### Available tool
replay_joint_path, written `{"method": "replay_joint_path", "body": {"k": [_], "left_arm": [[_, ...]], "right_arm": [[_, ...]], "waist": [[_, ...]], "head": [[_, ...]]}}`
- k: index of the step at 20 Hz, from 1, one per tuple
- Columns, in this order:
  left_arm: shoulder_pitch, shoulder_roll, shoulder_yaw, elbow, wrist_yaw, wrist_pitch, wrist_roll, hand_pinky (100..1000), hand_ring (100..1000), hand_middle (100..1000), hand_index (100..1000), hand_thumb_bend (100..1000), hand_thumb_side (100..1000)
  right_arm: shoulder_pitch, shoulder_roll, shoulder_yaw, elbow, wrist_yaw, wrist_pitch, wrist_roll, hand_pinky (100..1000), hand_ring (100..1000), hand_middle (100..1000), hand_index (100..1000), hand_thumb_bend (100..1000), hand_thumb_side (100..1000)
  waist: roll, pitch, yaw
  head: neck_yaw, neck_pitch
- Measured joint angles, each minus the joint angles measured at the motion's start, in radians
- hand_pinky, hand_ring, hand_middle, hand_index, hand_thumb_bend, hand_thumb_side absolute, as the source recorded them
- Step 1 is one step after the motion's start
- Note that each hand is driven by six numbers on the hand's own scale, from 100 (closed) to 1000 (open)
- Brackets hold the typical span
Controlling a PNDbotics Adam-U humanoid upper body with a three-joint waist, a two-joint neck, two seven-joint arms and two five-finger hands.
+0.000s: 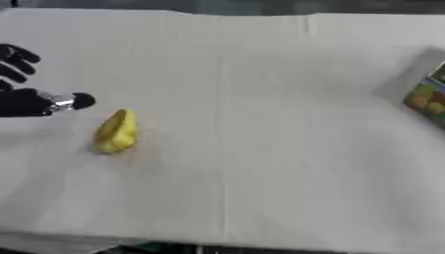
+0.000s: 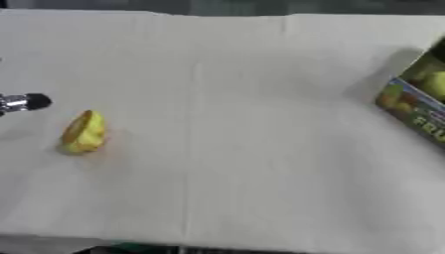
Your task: Pick up the objects with one hand, pass them to the other hand, and then place them into the box on the other side of the table.
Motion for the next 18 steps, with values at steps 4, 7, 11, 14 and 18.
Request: {"method": "replay_joint_path", "body": {"k": [4, 7, 11, 14, 18], "left_arm": [[0.001, 0.017, -0.04, -0.001, 0.005, 0.04, -0.056, 775, 745, 681, 797, 1000, 403], [0.011, 0.021, -0.067, -0.002, 0.023, 0.047, -0.091, 781, 751, 687, 800, 1000, 397], [0.021, 0.027, -0.093, -0.004, 0.027, 0.049, -0.12, 772, 743, 675, 788, 979, 375], [0.022, 0.029, -0.098, -0.004, 0.023, 0.049, -0.121, 757, 732, 662, 780, 976, 365], [0.006, 0.027, -0.098, -0.004, 0.021, 0.049, -0.102, 735, 713, 640, 759, 979, 364]], "right_arm": [[0.0, 0.0, 0.0, 0.0, 0.0, 0.002, 0.002, 815, 975, 775, 950, 100, 485], [0.0, 0.0, 0.0, 0.0, 0.0, 0.004, 0.004, 814, 972, 772, 947, 100, 486], [0.0, 0.0, 0.0, 0.0, -0.001, 0.005, 0.004, 814, 971, 771, 945, 100, 485], [0.0, 0.0, 0.0, 0.0, -0.003, 0.005, 0.004, 814, 970, 770, 943, 100, 487], [0.002, 0.001, 0.0, 0.0, -0.004, 0.007, 0.005, 814, 969, 768, 940, 100, 490]], "waist": [[0.0, 0.0, -0.002], [0.0, 0.0, -0.004], [0.0, 0.0, -0.006], [0.0, 0.0, -0.005], [0.0, 0.0, -0.005]], "head": [[0.007, 0.0], [0.016, 0.0], [0.032, 0.0], [0.037, 0.0], [0.041, 0.0]]}}
